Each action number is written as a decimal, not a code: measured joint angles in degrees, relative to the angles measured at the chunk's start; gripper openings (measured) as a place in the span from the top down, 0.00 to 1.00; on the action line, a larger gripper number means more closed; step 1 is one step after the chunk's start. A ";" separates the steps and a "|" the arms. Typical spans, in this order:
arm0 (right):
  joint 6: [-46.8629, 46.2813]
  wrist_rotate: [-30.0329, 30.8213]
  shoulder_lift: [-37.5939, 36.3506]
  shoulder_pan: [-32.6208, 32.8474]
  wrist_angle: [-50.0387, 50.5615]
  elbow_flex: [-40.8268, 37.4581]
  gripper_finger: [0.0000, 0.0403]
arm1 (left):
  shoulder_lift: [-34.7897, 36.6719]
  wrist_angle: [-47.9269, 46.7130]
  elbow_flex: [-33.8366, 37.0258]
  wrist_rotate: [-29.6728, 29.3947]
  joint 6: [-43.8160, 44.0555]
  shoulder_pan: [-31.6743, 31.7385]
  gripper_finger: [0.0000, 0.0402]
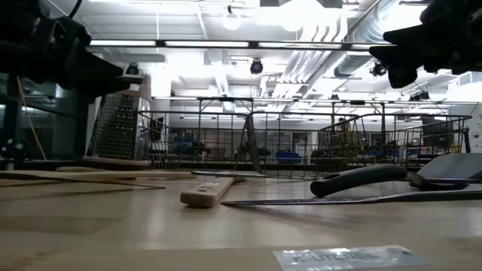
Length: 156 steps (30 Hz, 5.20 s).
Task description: Pick & Place Kitchen Items
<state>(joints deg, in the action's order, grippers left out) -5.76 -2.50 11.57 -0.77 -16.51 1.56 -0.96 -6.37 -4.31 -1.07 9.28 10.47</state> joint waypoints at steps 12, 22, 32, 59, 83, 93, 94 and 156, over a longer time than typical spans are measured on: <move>0.00 0.00 -0.02 0.02 0.00 0.00 0.55 | 0.00 0.00 0.01 0.00 0.00 0.01 0.40; 0.00 0.00 0.00 0.00 -0.02 0.02 0.55 | -0.01 0.00 0.01 0.01 0.02 -0.01 0.40; 0.00 0.32 -0.02 0.02 -0.02 0.01 0.55 | -0.01 0.00 0.00 0.00 0.01 0.00 0.40; -42.65 15.61 0.99 0.02 -0.42 0.02 0.55 | -0.01 0.02 0.00 0.00 0.00 0.01 0.40; -50.54 14.14 38.69 1.59 35.73 39.25 0.60 | -0.01 0.01 0.01 0.01 0.02 0.01 0.40; -59.90 8.92 53.57 5.91 53.04 52.32 0.60 | -0.01 0.00 0.01 0.01 0.01 0.00 0.40; -60.76 8.32 55.01 6.33 54.89 53.17 0.60 | -0.01 0.01 0.01 0.01 0.01 0.01 0.40; -60.15 4.07 84.61 5.85 65.75 54.64 0.60 | -0.01 0.00 0.00 0.01 0.00 0.00 0.40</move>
<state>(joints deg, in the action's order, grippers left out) -65.91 1.56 96.18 5.08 49.24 56.21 -0.97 -6.37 -4.31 -1.06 9.28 10.47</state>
